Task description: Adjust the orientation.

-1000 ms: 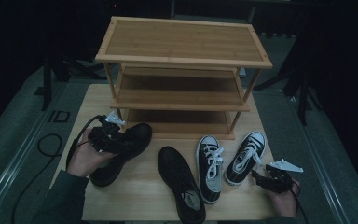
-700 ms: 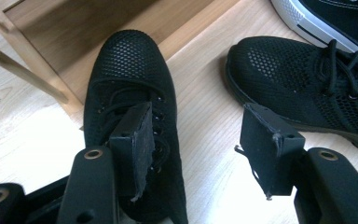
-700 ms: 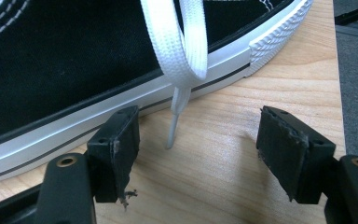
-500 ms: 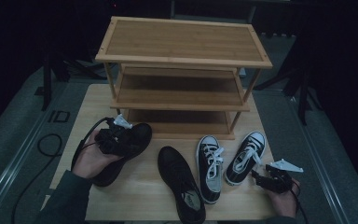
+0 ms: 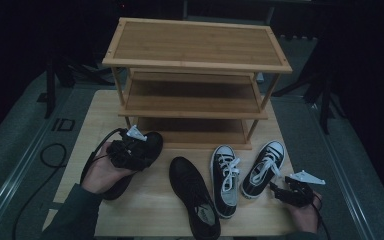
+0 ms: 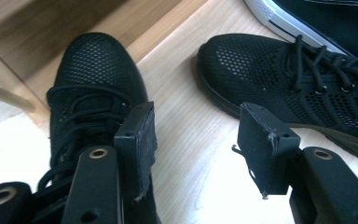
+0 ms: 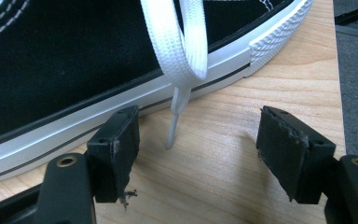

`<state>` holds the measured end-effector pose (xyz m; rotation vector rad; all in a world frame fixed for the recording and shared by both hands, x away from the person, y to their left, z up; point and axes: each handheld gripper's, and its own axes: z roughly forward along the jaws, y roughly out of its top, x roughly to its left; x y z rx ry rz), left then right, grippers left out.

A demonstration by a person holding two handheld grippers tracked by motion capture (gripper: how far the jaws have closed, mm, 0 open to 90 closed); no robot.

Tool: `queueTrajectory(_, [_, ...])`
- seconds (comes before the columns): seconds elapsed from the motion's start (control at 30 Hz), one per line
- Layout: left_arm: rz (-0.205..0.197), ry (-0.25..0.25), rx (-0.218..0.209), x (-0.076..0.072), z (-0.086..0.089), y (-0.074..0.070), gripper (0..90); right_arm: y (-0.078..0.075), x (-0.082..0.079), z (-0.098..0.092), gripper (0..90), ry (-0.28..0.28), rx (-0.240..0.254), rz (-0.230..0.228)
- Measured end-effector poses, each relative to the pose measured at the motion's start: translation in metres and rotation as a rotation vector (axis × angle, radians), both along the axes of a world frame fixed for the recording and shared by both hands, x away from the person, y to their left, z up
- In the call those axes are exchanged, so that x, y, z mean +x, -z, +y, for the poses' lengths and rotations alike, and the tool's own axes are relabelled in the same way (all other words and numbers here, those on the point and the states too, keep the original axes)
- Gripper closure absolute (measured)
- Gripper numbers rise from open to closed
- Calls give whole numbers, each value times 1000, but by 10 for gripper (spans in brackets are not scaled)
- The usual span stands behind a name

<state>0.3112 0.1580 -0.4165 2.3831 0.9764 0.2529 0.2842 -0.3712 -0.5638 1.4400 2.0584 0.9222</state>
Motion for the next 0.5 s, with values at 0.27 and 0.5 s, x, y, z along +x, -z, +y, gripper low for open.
queueTrajectory(0.27, [11,24,-3,-2,-8,2,455,0,0,0,295,0,0,-1])
queueTrajectory(0.5, [18,57,-1,-5,-16,4,441,0,0,0,295,1,2,1])
